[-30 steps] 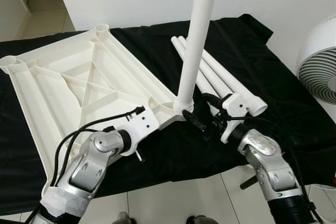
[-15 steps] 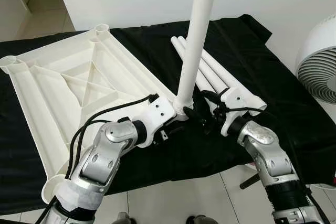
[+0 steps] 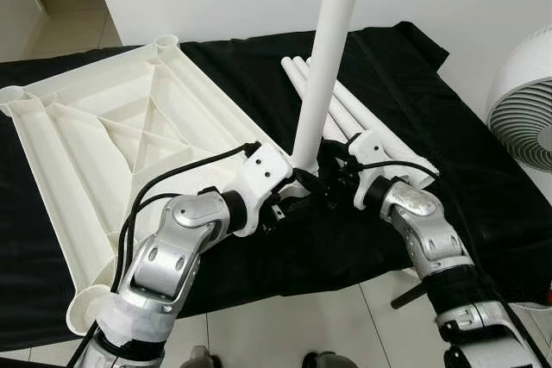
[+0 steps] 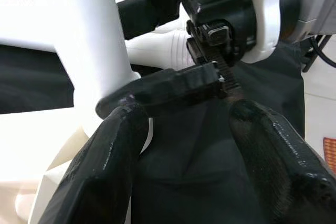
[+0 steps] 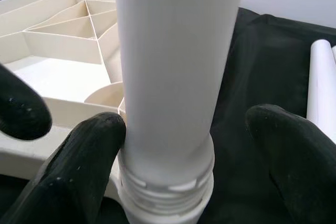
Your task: Building children table
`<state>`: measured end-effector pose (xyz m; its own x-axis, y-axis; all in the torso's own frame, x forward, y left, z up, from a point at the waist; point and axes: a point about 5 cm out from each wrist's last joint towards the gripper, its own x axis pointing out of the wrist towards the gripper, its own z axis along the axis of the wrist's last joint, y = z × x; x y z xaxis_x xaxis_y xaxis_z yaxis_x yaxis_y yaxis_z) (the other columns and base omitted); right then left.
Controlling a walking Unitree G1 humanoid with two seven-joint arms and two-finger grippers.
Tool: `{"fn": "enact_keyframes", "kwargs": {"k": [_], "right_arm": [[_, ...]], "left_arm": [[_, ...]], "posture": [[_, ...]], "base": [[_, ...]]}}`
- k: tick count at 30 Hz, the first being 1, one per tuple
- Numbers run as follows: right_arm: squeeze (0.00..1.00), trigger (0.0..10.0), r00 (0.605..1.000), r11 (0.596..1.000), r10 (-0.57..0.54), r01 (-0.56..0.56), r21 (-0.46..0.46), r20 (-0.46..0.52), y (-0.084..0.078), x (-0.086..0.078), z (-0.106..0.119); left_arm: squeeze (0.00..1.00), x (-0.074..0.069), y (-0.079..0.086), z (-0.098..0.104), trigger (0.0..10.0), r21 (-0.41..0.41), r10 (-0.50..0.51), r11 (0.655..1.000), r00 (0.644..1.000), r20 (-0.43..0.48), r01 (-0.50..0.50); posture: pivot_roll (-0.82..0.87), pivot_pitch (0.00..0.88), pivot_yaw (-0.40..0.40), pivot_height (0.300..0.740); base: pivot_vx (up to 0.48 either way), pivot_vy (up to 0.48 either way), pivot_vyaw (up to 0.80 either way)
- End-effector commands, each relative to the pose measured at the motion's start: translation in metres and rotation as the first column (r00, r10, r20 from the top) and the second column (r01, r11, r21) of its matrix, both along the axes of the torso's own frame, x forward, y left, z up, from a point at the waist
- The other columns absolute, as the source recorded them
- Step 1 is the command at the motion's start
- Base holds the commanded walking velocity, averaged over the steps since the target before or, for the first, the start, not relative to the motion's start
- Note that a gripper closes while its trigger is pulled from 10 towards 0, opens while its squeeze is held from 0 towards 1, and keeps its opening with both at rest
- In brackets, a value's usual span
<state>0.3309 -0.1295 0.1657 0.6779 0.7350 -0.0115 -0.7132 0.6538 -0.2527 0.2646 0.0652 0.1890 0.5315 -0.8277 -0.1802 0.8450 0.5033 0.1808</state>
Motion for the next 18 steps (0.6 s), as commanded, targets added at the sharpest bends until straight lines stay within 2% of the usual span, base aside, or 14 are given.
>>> {"fn": "enact_keyframes", "kwargs": {"k": [1, 5, 9, 11, 15, 18], "right_arm": [[0.0, 10.0, 1.0, 1.0, 0.014, -0.014, -0.019, -0.008, 0.002, 0.001, -0.004], [0.0, 10.0, 1.0, 1.0, 0.02, -0.02, -0.023, -0.003, 0.005, 0.007, -0.005], [0.0, 10.0, 1.0, 0.999, 0.024, -0.024, -0.024, 0.002, 0.008, 0.011, -0.005], [0.0, 10.0, 0.999, 0.999, 0.033, -0.033, -0.023, 0.005, 0.01, 0.014, -0.005], [0.0, 10.0, 0.999, 0.999, 0.038, -0.038, -0.024, 0.008, 0.012, 0.015, -0.005], [0.0, 10.0, 0.999, 0.999, 0.047, -0.047, -0.02, 0.013, 0.015, 0.018, -0.003]], "left_arm": [[0.0, 0.0, 0.006, 0.0, 10.0, -0.005, 0.062, 0.998, 0.998, 0.002, -0.062], [0.0, -0.004, 0.017, 0.002, 10.0, -0.034, 0.109, 0.994, 0.994, 0.017, -0.108], [0.0, -0.006, 0.022, 0.003, 10.0, -0.063, 0.144, 0.988, 0.989, 0.025, -0.143], [0.0, -0.007, 0.023, 0.004, 10.0, -0.103, 0.184, 0.978, 0.982, 0.032, -0.18], [0.0, -0.007, 0.023, 0.003, 10.0, -0.117, 0.203, 0.973, 0.978, 0.038, -0.198], [0.0, -0.01, 0.019, -0.001, 10.0, -0.168, 0.237, 0.959, 0.971, 0.039, -0.228]], "posture": [[-0.06, 0.066, 0.008, 0.74], [-0.05, 0.057, 0.004, 0.74], [-0.05, 0.057, 0.004, 0.74], [-0.04, 0.048, 0.0, 0.74], [-0.04, 0.048, 0.0, 0.74], [-0.03, 0.042, -0.006, 0.74]], "base": [[0.0, 0.0, 0.0], [0.0, 0.0, 0.0], [0.0, 0.0, 0.0], [0.0, 0.0, 0.0], [0.0, 0.0, 0.0], [0.0, 0.0, 0.0]]}}
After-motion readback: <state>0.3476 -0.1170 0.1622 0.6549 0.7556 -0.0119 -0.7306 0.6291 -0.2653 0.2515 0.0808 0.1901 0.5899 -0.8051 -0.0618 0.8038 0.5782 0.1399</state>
